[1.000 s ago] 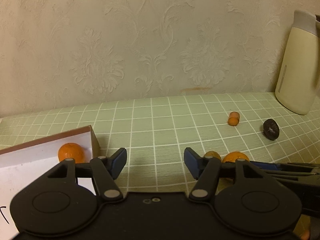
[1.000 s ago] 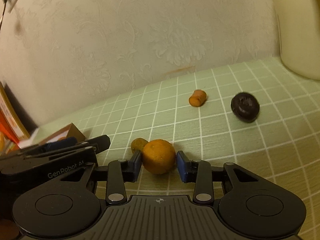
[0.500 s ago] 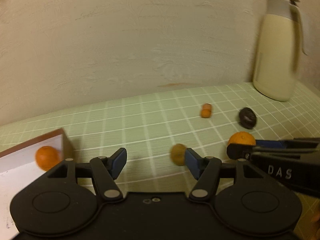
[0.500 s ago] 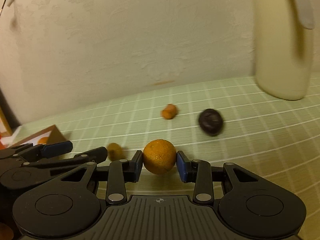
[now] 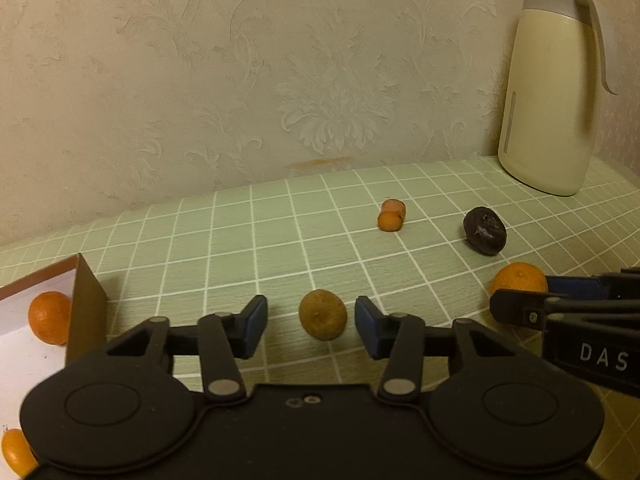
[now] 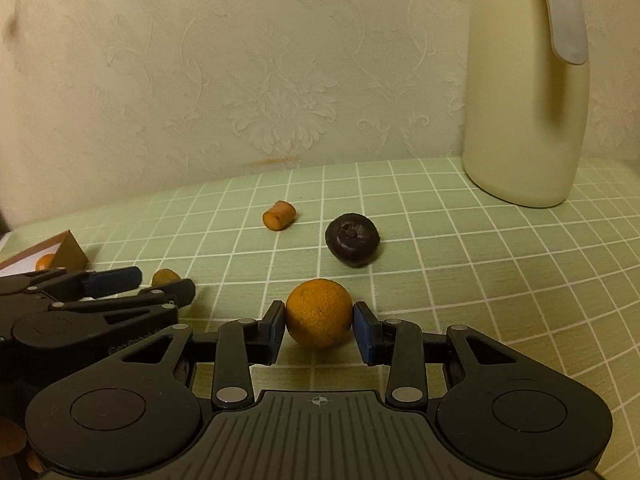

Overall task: Organize fruits
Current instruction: 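Carry the orange and the brown kumquat over the white box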

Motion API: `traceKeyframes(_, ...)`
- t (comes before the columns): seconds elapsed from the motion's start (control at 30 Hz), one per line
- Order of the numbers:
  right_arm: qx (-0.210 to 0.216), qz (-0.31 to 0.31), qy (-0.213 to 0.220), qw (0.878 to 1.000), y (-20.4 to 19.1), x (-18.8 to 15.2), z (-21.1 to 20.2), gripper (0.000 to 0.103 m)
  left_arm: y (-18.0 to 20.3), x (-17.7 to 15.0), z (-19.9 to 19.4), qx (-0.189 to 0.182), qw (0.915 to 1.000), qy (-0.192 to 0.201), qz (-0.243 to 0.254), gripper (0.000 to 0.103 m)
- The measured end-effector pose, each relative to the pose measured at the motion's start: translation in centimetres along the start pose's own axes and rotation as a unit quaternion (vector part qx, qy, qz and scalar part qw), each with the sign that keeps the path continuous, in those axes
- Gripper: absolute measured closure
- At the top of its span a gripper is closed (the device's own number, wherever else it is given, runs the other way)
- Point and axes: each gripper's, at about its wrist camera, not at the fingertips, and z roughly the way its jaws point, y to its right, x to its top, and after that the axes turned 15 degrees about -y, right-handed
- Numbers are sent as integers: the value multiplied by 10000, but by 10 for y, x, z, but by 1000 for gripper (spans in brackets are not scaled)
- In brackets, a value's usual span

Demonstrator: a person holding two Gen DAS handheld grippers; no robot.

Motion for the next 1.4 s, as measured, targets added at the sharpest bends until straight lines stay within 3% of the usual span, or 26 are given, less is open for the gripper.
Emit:
traceKeyframes(0.17,172,228,14,9996,6,5,5,64,2,1,6,-3,10000,-20,6,69)
traceKeyframes(0.23,319,322,-39,9990,8,9,9,52,3,0,6,5,10000,-6,28,70)
traceKeyframes(0.33,366,377,-39,9986,8,11,13,46,4,-1,5,-30,10000,17,46,76)
traceKeyframes(0.5,212,292,-55,9993,4,10,15,47,7,-4,3,-36,9999,54,84,87)
traceKeyframes(0.67,91,329,-18,9994,6,7,13,64,8,-7,1,-64,9999,81,24,87)
traceKeyframes(1.03,106,240,55,9996,3,4,5,64,4,-14,-14,-51,9999,86,-89,87)
traceKeyframes(1.4,460,-13,197,9987,-18,-5,-28,64,-10,-31,-58,22,9996,165,-239,87)
